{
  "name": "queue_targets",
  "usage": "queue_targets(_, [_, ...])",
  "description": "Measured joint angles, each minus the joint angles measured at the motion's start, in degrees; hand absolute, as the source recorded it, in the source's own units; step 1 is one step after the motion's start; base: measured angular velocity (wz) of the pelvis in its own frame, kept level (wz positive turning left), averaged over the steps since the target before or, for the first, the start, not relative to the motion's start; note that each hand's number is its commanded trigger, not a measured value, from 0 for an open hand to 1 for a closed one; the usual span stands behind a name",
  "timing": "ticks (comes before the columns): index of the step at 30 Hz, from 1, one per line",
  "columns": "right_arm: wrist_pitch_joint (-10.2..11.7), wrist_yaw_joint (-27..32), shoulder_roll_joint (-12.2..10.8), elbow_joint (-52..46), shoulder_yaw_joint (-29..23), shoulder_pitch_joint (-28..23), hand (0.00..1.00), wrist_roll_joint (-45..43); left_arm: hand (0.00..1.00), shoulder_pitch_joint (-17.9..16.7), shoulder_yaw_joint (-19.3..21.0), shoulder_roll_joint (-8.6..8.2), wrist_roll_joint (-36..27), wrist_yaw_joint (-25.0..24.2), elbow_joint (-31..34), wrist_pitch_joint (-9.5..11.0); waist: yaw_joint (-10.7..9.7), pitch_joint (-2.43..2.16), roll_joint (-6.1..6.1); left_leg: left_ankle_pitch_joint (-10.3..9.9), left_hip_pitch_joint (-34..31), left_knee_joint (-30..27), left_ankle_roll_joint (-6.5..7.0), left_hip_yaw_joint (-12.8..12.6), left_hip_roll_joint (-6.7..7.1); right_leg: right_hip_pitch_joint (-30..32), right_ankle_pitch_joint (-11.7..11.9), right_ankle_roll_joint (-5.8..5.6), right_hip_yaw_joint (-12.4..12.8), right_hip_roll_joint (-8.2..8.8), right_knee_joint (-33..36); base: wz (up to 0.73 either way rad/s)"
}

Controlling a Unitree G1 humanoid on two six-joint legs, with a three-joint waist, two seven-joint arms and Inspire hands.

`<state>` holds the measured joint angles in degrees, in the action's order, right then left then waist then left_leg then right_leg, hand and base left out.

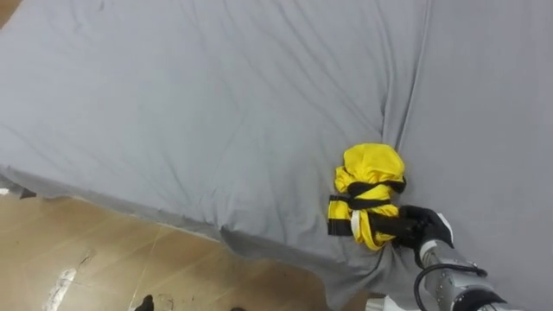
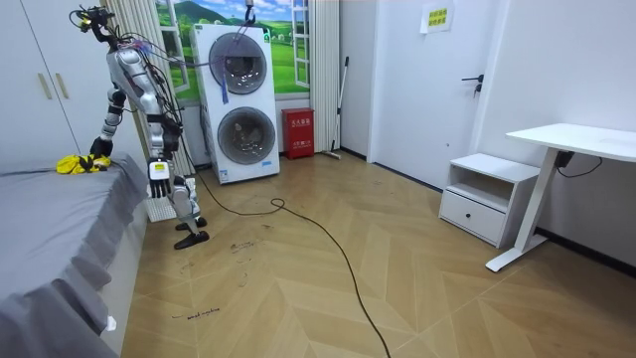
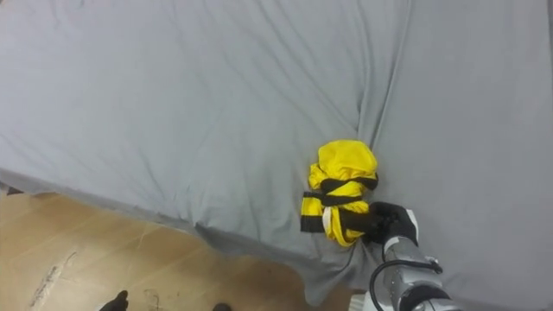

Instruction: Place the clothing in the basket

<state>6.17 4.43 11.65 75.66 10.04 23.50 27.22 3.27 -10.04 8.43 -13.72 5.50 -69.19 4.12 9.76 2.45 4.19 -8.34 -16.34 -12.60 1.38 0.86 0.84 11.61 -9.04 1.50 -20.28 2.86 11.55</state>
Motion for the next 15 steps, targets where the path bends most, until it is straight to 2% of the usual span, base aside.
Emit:
queue_targets(8, [0.0,-0.2,0.0,0.3,0.0,-0.5,1.0,1.5,0.0,-0.2,0.9,0.3,0.4,0.1,-0.1,0.1,0.0,-0.18,0.71,0.0,0.6,0.0,0.0,0.1,-0.01,-0.6,0.0,0.0,0.4,-0.04,0.0,0.01])
queue_targets(12, [-0.2,-2.1,0.3,-0.1,-1.2,-2.1,1.0,6.4,0.0,-0.5,1.5,0.33,0.6,0.2,-0.3,0.1,-0.4,-0.36,0.95,0.0,1.9,0.0,0.01,0.0,-0.1,-1.9,0.0,0.0,0.5,0.1,-0.1,0.01])
queue_targets(15, [-1.3,-4.3,0.4,-2.5,-3.6,-4.2,1.0,12.5,0.0,-1.4,3.2,0.79,1.0,0.3,-0.8,0.1,-1.7,-0.44,1.05,0.0,3.4,0.0,0.01,-0.8,-0.13,-3.4,0.0,-0.03,0.8,0.13,-0.3,-0.02])
